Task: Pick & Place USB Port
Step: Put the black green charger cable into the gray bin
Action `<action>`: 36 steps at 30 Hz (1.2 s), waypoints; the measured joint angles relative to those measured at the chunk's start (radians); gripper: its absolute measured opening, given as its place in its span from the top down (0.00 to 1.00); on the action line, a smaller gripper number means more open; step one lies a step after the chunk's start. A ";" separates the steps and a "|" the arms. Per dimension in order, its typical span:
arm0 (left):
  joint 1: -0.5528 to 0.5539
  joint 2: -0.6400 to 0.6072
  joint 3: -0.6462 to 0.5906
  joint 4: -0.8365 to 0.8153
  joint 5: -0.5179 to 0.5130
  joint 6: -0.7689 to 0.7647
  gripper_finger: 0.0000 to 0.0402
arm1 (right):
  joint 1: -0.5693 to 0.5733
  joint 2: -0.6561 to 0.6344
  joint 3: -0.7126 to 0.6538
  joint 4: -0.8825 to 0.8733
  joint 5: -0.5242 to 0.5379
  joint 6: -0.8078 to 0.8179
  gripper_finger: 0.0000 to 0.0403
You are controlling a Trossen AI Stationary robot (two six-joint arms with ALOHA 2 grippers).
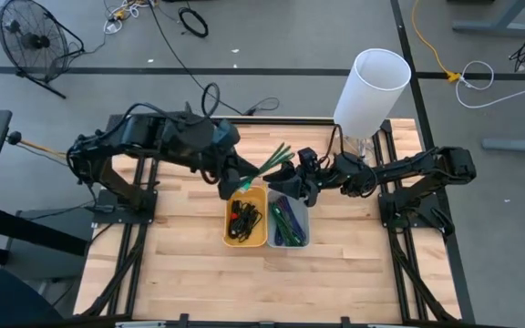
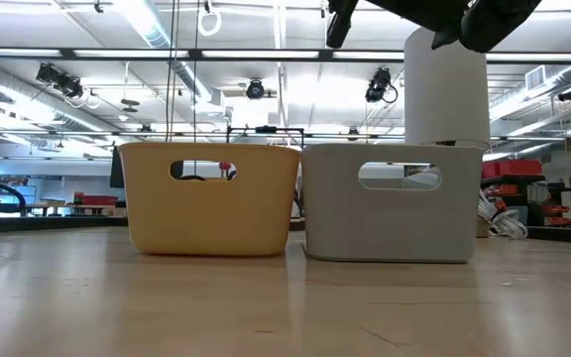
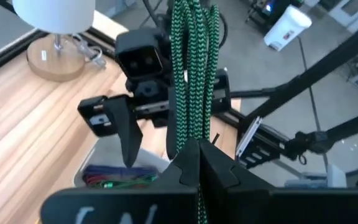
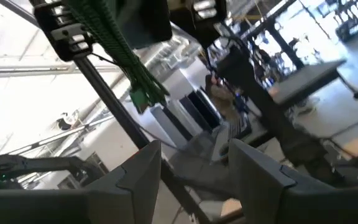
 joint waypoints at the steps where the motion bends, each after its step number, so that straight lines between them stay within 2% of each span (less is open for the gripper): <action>1: 0.004 0.001 0.001 0.006 -0.002 -0.002 1.00 | -0.003 0.000 0.000 0.017 0.001 -0.006 0.53; 14: 0.033 0.023 0.000 0.022 0.033 0.027 1.00 | -0.021 -0.031 0.001 0.214 0.079 -0.113 0.53; 22: 0.059 0.041 0.000 0.058 0.066 0.045 1.00 | -0.021 -0.060 0.040 0.218 0.086 -0.179 0.53; 25: 0.061 0.048 0.000 0.059 0.080 0.055 1.00 | -0.021 -0.062 0.077 0.170 0.092 -0.183 0.54; 28: 0.060 0.051 0.000 0.060 0.084 0.057 1.00 | -0.021 -0.063 0.113 0.093 0.060 -0.157 0.64; 32: 0.060 0.051 0.000 0.052 0.087 0.060 1.00 | -0.021 -0.065 0.155 -0.001 0.020 -0.171 0.93; 36: 0.059 0.051 0.000 0.049 0.089 0.083 1.00 | -0.021 -0.065 0.174 -0.029 -0.005 -0.161 0.96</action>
